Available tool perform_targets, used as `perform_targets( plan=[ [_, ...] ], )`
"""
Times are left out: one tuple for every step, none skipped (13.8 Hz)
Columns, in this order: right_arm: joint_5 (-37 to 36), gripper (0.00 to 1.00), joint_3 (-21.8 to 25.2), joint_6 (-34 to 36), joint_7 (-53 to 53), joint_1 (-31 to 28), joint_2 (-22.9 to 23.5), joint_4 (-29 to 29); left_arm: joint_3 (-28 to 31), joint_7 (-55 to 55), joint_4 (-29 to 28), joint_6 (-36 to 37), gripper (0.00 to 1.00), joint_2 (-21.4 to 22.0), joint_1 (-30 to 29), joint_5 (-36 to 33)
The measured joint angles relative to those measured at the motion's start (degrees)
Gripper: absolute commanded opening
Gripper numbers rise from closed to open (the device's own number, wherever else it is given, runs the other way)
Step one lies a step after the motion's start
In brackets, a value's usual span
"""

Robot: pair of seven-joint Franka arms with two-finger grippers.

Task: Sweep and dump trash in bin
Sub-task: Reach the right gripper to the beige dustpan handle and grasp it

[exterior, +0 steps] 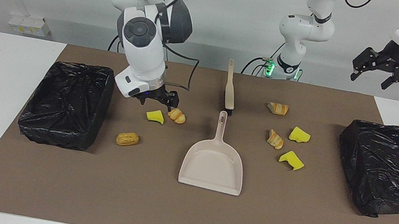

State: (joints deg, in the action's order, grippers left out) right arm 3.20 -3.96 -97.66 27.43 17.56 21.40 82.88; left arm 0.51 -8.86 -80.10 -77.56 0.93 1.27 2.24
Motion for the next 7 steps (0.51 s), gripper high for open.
perform_targets(
  plan=[
    [0.0,1.0,0.0,-0.8,0.4,1.3,1.3,-0.5,0.0,0.0,0.0,0.0,1.0,0.0,0.0,0.0],
    [0.0,1.0,0.1,-1.5,0.6,2.4,2.3,-1.0,0.0,0.0,0.0,0.0,1.0,0.0,0.0,0.0],
    [-0.1,1.0,0.1,-2.5,1.4,3.4,3.4,-1.5,0.0,0.0,0.0,-0.1,1.0,0.0,0.0,0.0],
    [-0.2,1.0,0.1,-3.3,2.6,4.2,4.3,-2.1,0.0,0.0,0.0,-0.1,1.0,0.0,0.0,0.0],
    [-0.3,1.0,0.1,-3.8,4.0,5.1,5.5,-3.1,0.1,0.0,0.0,-0.1,1.0,0.0,0.0,0.0],
    [-0.9,1.0,0.1,-3.8,4.8,6.1,6.9,-4.4,0.1,0.0,0.0,-0.1,1.0,0.0,0.0,0.0],
    [-2.1,1.0,0.1,-3.9,5.2,6.8,8.2,-5.7,0.1,0.0,0.0,-0.1,1.0,0.0,0.0,0.0]
  ],
)
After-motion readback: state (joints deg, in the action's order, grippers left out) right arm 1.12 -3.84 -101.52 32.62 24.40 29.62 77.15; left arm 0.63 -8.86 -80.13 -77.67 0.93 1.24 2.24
